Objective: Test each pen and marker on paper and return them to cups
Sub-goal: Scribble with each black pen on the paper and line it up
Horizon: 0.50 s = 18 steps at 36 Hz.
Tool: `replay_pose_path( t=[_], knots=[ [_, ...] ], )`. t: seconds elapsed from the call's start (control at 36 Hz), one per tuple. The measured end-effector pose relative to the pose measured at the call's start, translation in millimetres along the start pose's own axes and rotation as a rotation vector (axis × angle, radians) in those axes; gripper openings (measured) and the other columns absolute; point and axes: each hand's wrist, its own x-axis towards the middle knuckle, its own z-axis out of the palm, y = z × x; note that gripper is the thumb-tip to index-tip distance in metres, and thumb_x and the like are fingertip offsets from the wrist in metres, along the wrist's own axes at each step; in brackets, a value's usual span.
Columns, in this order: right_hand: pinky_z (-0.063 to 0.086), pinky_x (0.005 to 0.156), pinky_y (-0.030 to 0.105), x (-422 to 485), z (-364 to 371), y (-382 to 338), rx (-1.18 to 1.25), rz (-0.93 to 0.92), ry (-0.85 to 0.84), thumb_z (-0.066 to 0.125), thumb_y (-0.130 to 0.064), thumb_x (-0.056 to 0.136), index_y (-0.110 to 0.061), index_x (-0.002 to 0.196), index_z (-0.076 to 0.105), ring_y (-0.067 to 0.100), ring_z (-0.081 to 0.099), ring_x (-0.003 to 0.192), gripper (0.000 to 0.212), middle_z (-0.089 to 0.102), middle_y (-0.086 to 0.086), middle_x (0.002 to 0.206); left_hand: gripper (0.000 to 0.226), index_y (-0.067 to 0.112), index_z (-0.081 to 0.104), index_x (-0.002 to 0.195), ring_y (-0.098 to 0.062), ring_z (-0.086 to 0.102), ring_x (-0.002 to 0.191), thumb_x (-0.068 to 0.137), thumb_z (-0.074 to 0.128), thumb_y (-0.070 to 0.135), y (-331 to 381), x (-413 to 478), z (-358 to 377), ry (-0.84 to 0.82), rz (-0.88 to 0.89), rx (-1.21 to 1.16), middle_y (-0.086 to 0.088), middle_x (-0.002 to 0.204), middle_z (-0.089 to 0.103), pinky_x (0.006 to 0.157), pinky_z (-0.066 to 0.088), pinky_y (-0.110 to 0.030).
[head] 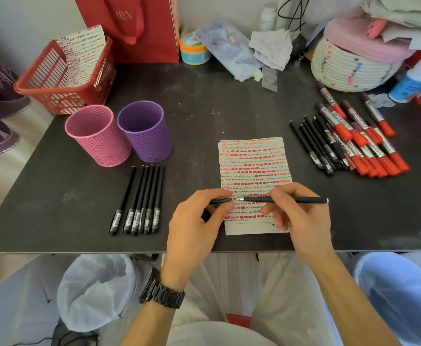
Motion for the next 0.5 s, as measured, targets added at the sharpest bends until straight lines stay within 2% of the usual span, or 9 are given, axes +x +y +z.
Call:
replay_pose_path(
  t=[0.14, 0.33, 0.5],
  knots=[
    [0.043, 0.050, 0.015, -0.7, 1.4, -0.8, -0.070, -0.014, -0.029, 0.066, -0.024, 0.088, -0.023, 0.077, 0.074, 0.009, 0.052, 0.045, 0.013, 0.073, 0.010, 0.068, 0.022, 0.046, 0.065, 0.110, -0.007, 0.066, 0.087, 0.089, 0.063, 0.050, 0.8, -0.2, -0.3, -0.011, 0.023, 0.018, 0.029, 0.107, 0.066, 0.071, 0.053, -0.022],
    [0.044, 0.051, 0.014, -2.5, 2.3, -3.1, -0.119, -0.014, -0.086, 0.069, -0.024, 0.088, -0.022, 0.080, 0.076, 0.006, 0.052, 0.048, 0.011, 0.074, 0.006, 0.070, 0.022, 0.044, 0.069, 0.110, -0.012, 0.067, 0.080, 0.088, 0.070, 0.043, 1.8, -1.6, -1.1, -0.004, 0.052, -0.021, 0.027, 0.107, 0.068, 0.071, 0.056, -0.031],
    [0.052, 0.057, 0.017, -3.0, 4.9, -4.8, -0.218, -0.038, -0.180, 0.072, -0.019, 0.091, -0.021, 0.089, 0.077, 0.002, 0.065, 0.059, 0.006, 0.077, -0.001, 0.074, 0.021, 0.040, 0.075, 0.107, -0.014, 0.067, 0.078, 0.087, 0.078, 0.033, 0.5, -1.2, -2.0, -0.026, 0.052, -0.047, 0.026, 0.104, 0.070, 0.070, 0.055, -0.028]
  ],
)
